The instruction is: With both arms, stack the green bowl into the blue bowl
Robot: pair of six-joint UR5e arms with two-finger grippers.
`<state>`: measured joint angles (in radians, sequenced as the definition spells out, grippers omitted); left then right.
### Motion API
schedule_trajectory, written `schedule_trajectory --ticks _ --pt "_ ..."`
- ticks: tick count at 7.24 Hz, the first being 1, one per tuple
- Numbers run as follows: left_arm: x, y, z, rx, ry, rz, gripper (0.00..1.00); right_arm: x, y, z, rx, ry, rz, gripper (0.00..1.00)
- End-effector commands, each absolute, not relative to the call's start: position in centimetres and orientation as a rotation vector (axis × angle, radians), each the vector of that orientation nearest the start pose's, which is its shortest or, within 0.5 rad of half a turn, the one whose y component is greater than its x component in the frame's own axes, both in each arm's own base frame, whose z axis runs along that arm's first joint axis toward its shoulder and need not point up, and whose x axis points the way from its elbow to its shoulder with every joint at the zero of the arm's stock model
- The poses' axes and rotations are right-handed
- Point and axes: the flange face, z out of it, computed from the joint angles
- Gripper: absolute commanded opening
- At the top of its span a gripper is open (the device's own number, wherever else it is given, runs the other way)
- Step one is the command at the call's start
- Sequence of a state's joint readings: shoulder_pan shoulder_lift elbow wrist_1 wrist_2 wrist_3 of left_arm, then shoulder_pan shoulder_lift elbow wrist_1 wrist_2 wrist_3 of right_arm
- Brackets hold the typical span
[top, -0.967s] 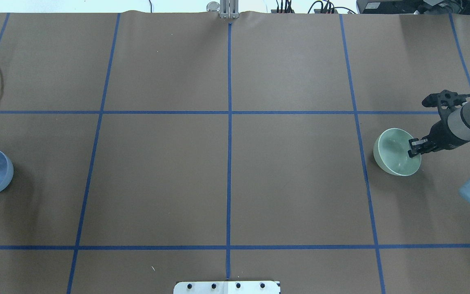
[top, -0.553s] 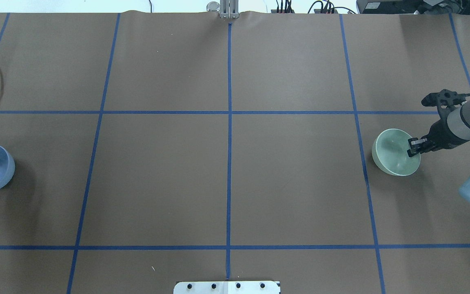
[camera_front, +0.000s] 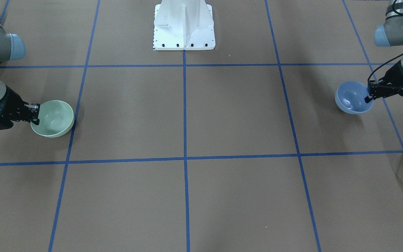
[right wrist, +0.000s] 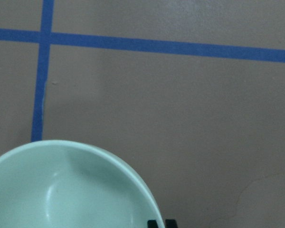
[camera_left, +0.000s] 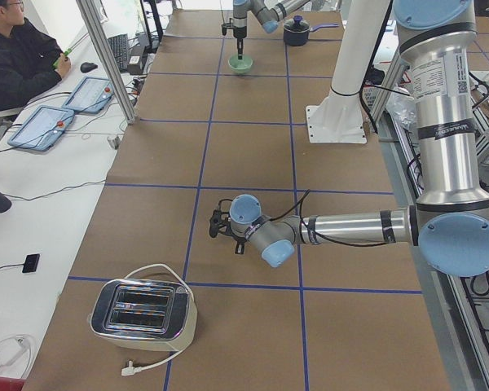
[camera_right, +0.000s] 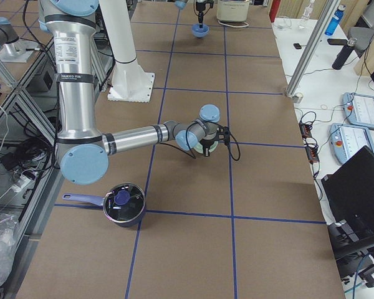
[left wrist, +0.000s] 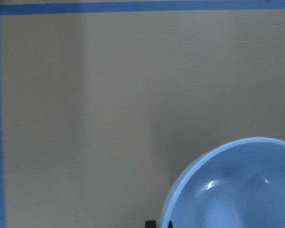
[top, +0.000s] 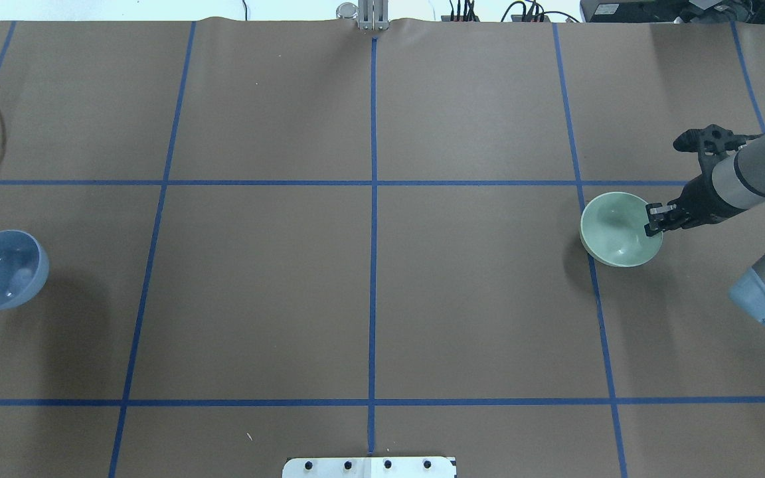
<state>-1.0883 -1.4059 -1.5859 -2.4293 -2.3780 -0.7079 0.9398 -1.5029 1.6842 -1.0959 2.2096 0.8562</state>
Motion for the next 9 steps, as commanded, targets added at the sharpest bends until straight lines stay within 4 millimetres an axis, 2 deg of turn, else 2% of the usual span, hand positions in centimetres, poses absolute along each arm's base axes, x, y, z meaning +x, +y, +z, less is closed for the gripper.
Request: schedule_trajectory --ticks 1,2,3,4,5,6,7,8,9 --pt "17.6 -46.9 53.2 0.074 1.014 0.05 0.0 -26.9 -50.1 46.9 0.033 -0.939 0.145 0.0" --pt "18.9 -49.3 48.1 0.062 1.019 0.022 0.0 -27.3 -50.6 45.2 0.031 -0.957 0.171 0.0" --pt "21.3 -51.2 43.5 0.046 1.042 -0.013 0.0 -28.3 -51.2 43.5 0.021 -0.981 0.164 0.0" --pt "26.9 -51.5 38.8 -0.008 1.06 -0.031 0.0 -29.7 -52.7 39.4 -0.006 -0.992 0.158 0.0" --pt "33.1 -51.0 34.4 -0.012 1.036 -0.064 0.0 -31.0 -54.3 34.2 -0.015 -0.992 0.186 0.0" --pt "39.1 -49.8 29.3 -0.028 1.01 -0.078 0.0 -32.0 -54.9 31.1 -0.025 -1.007 0.22 0.0" --pt "43.1 -48.5 25.6 -0.045 0.997 -0.082 0.0 -33.2 -54.8 30.3 -0.03 -1.01 0.206 0.0" --pt "47.3 -47.2 23.6 -0.052 0.985 -0.125 0.0 -34.4 -54.8 29.1 -0.031 -1.008 0.209 0.0" --pt "50.3 -47.7 21.6 -0.048 0.98 -0.126 0.0 -35.1 -55.1 27.6 -0.035 -1.005 0.21 0.0"
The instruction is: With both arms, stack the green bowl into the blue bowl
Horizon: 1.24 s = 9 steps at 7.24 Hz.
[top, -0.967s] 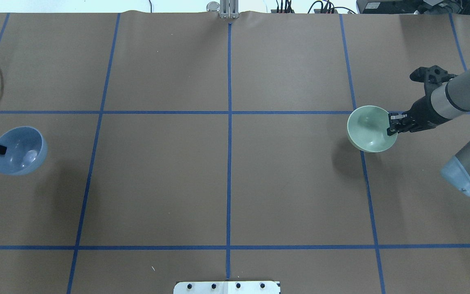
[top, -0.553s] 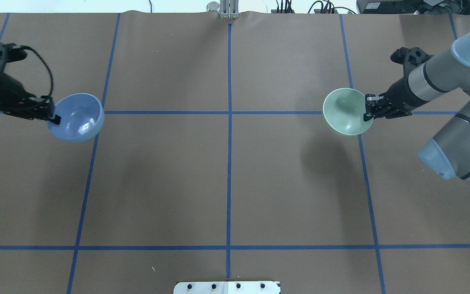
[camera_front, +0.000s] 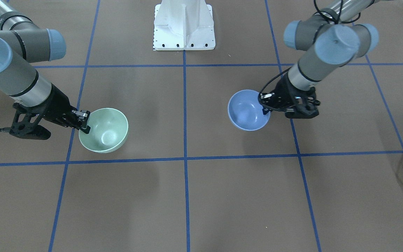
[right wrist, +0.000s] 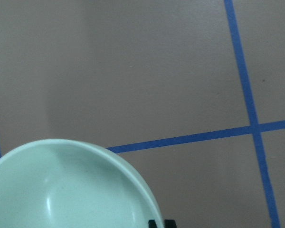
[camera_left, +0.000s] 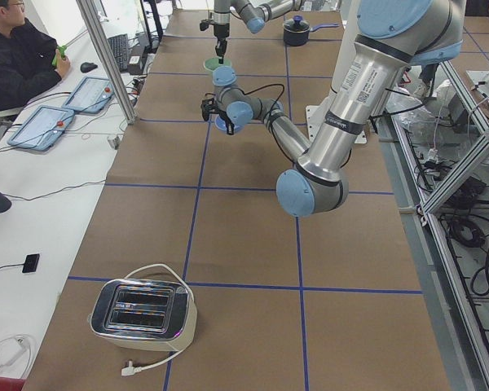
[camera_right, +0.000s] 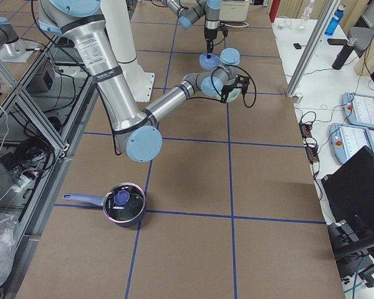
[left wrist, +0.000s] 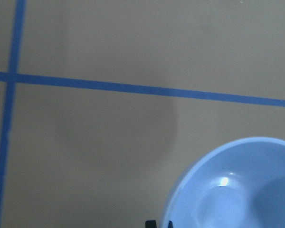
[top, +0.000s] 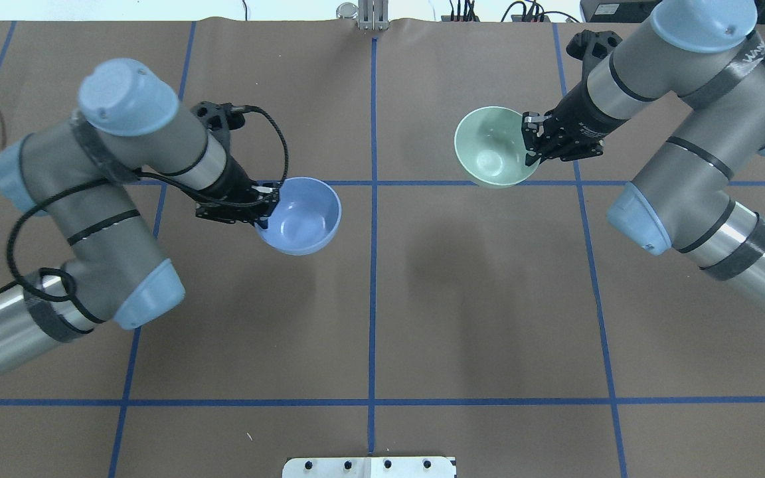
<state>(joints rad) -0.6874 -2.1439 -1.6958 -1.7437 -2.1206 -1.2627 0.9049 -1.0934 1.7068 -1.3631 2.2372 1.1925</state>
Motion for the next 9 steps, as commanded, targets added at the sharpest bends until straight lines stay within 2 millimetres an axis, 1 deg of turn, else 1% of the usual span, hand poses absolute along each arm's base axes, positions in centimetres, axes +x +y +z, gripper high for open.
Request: schedule_trajectory --ticks 1,3,4,5,8,9 --pt "52.6 -47.9 21.4 -0.056 0.965 -0.119 0.0 -35.7 -55.4 26.5 -0.041 -1.002 0.213 0.0" --pt "56.2 -45.9 21.9 -0.021 0.953 -0.12 0.0 -36.3 -55.6 25.5 -0.041 -1.01 0.212 0.0" --pt "57.5 -45.8 22.5 0.003 0.978 -0.139 0.0 -36.5 -55.7 25.4 -0.034 -1.004 0.219 0.0" --pt "58.1 -45.3 22.6 0.005 0.995 -0.13 0.0 -36.6 -55.7 25.4 -0.033 -1.003 0.22 0.0" --pt "58.2 -45.1 22.8 0.007 0.999 -0.126 0.0 -36.7 -55.7 25.4 -0.033 -1.003 0.217 0.0" --pt "58.0 -45.1 22.9 0.023 1.028 -0.116 0.23 -36.6 -55.7 25.4 -0.033 -1.003 0.22 0.0"
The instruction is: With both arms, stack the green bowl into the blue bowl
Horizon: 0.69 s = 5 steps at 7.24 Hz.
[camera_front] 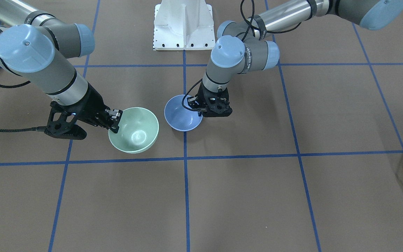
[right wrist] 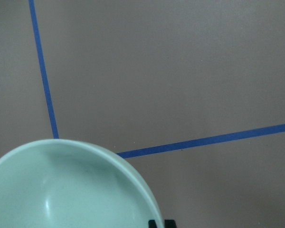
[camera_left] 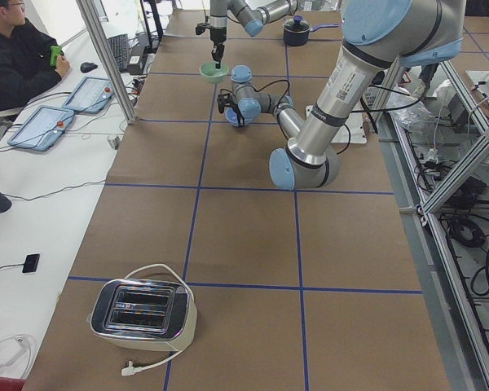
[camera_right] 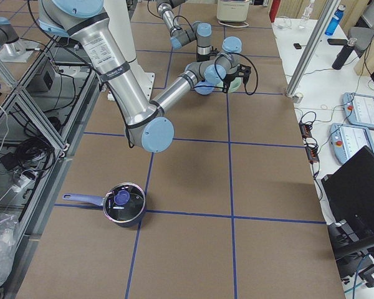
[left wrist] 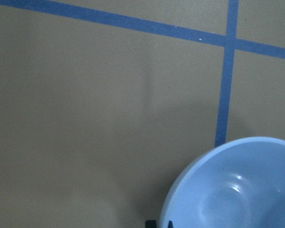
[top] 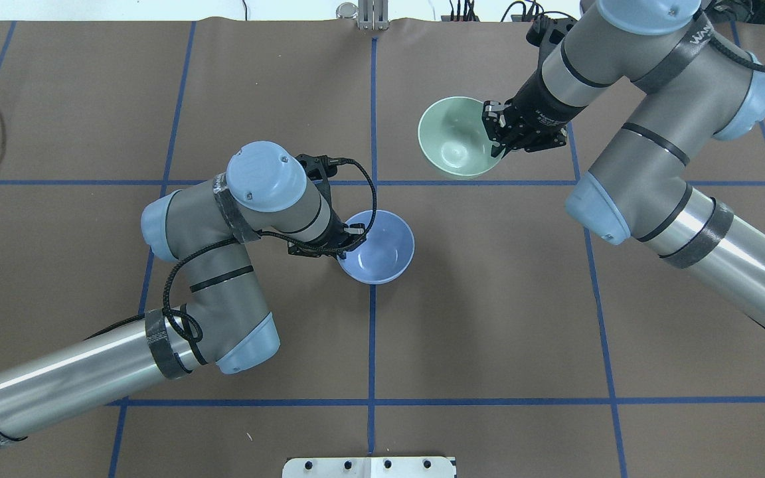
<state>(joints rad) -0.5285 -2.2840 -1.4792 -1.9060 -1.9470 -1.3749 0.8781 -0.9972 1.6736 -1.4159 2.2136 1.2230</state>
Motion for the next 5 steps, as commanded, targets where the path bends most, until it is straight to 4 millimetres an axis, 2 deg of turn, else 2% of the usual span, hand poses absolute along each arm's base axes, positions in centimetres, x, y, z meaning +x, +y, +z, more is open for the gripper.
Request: schedule_trajectory --ticks 1,2,3,4,5 --pt "57.8 -45.1 22.8 0.03 1.046 -0.113 0.55 -36.7 -55.7 25.3 -0.033 -1.004 0.218 0.0" --pt "57.6 -45.1 22.5 0.033 1.052 -0.114 0.87 -36.7 -55.7 25.0 -0.031 -1.007 0.218 0.0" --pt "56.4 -45.1 22.1 0.046 1.066 -0.113 0.97 -37.4 -55.3 24.4 -0.041 -1.011 0.236 0.0" --pt "52.3 -45.5 22.7 0.057 1.088 -0.123 0.97 -39.1 -54.5 23.5 -0.037 -1.008 0.248 0.0" --pt "47.6 -47.2 23.4 0.039 1.112 -0.127 0.97 -41.4 -52.9 23.1 -0.043 -1.004 0.259 0.0"
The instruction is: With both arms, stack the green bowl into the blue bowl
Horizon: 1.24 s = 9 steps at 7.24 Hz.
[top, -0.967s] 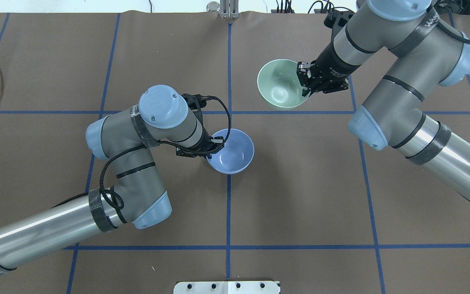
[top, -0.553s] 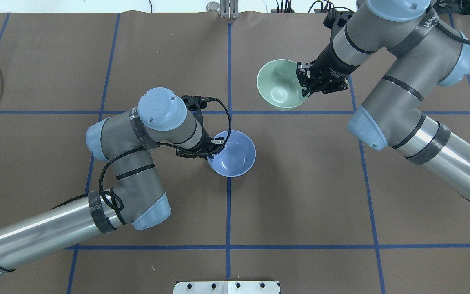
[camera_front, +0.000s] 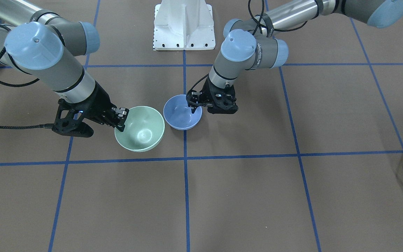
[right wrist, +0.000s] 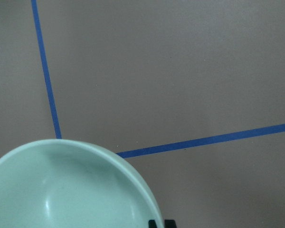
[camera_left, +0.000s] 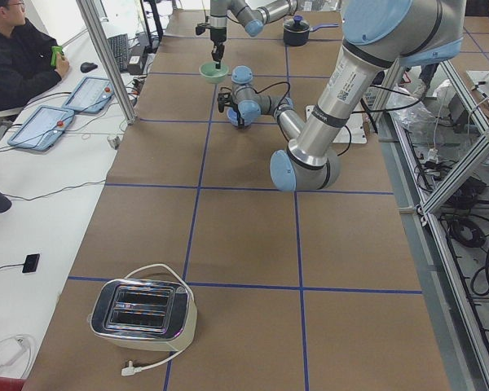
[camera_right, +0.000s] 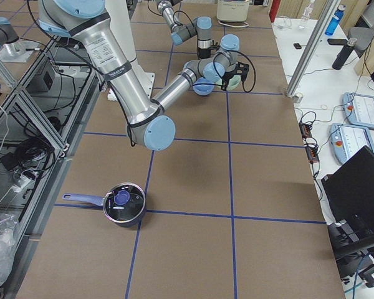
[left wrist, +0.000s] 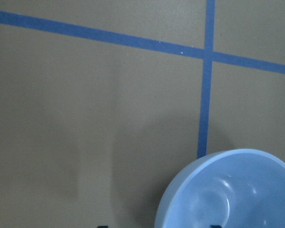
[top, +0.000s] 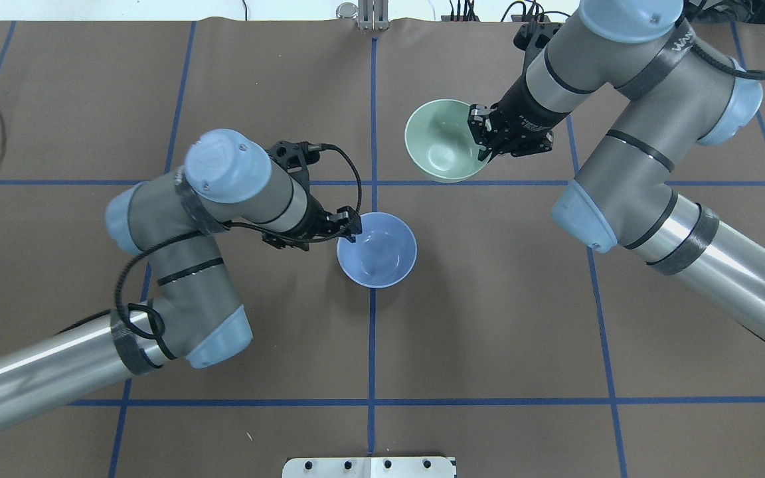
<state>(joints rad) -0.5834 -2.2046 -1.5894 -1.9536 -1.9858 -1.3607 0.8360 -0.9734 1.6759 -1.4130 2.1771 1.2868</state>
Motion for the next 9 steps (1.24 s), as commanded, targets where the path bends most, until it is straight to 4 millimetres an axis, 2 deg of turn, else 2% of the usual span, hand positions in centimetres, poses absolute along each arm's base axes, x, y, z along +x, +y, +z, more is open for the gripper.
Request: schedule_trajectory --ticks 1,2,3,4,5,6,7,8,9 --pt "41.1 -50.0 24.8 0.044 1.136 -0.095 0.97 -44.2 -50.8 22.4 -0.045 -1.003 0.266 0.0" --pt "34.3 -52.1 27.6 0.081 1.133 -0.082 0.97 -47.3 -48.5 21.2 -0.036 -1.0 0.273 0.0" --pt "27.8 -52.3 32.1 0.124 1.11 -0.018 0.97 -50.2 -46.3 20.7 -0.023 -0.987 0.286 0.0" --pt "20.3 -52.9 36.4 0.161 1.099 0.02 0.97 -51.7 -44.7 20.1 -0.025 -0.995 0.274 0.0" --pt "13.4 -53.0 39.9 0.205 1.093 0.024 0.97 -52.7 -43.6 20.1 -0.028 -0.995 0.266 0.0" --pt "8.0 -52.5 42.8 0.25 1.081 0.035 0.97 -53.6 -42.3 20.9 -0.026 -0.983 0.254 0.0" --pt "4.2 -51.3 45.9 0.283 1.05 0.034 0.97 -53.7 -42.0 21.5 -0.018 -0.999 0.247 0.0" --pt "0.8 -50.0 48.4 0.317 1.019 0.036 0.97 -53.3 -41.8 23.3 -0.014 -1.007 0.237 0.0" --pt "-0.8 -49.5 49.1 0.328 1.008 0.015 0.97 -53.1 -41.7 24.5 -0.011 -1.009 0.235 0.0"
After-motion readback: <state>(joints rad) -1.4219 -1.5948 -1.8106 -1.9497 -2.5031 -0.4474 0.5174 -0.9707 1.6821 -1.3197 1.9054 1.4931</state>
